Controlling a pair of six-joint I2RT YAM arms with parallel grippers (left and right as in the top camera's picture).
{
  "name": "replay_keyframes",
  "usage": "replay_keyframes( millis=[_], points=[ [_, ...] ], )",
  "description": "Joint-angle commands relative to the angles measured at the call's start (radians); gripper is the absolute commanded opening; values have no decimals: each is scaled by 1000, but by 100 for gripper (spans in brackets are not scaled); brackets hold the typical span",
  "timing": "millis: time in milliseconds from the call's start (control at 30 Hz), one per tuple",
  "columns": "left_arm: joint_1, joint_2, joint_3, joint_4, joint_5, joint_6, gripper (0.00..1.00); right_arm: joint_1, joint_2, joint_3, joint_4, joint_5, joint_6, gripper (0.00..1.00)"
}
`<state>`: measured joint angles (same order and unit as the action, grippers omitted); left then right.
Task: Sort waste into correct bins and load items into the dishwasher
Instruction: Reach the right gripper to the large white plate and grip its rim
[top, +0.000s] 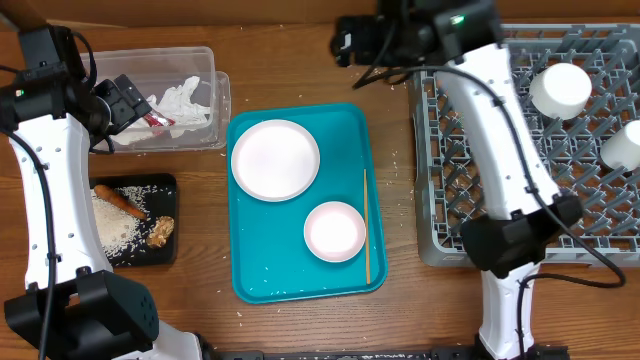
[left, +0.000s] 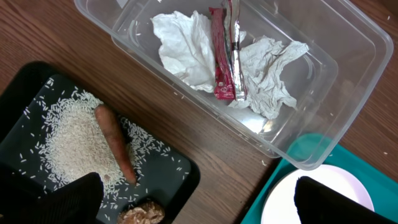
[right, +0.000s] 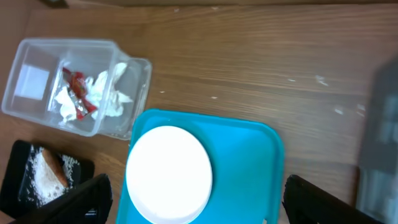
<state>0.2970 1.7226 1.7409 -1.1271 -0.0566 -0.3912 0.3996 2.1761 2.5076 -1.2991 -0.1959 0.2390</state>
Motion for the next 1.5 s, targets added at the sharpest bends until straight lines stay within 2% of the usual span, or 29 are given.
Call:
replay_keyframes(
  millis=[0,233,300,367,400,567,900,1033,1267,1400,1467],
  points=[
    [4,6,-3,2,2,-16,100,34,-3,-122,66,43,-11,84],
    [2,6,-3,2,2,-16,100,57,-3,-472,366,-35,-7,80],
    [4,6,-3,2,2,-16,100,58,-3,-570,459,-88,6,73],
    [4,6,-3,2,2,-16,100,60,-3,-647,529,-94,53,63],
    [4,6,-3,2,2,-16,100,62,-3,-678,557,-94,72,61],
    [4,6,-3,2,2,-16,100,93,3,-781,639,-93,80,61],
    [3,6,-3,2,2,-16,100,175,71,-784,637,30,84,59],
    [3,6,-3,2,2,-16,100,175,73,-784,635,61,133,53],
    [3,6,-3,2,2,-16,100,175,78,-784,624,63,134,46],
    [3,6,-3,2,2,-16,100,176,78,-784,621,69,153,35],
    [3,6,-3,2,2,-16,100,176,78,-784,613,72,159,32]
  ],
)
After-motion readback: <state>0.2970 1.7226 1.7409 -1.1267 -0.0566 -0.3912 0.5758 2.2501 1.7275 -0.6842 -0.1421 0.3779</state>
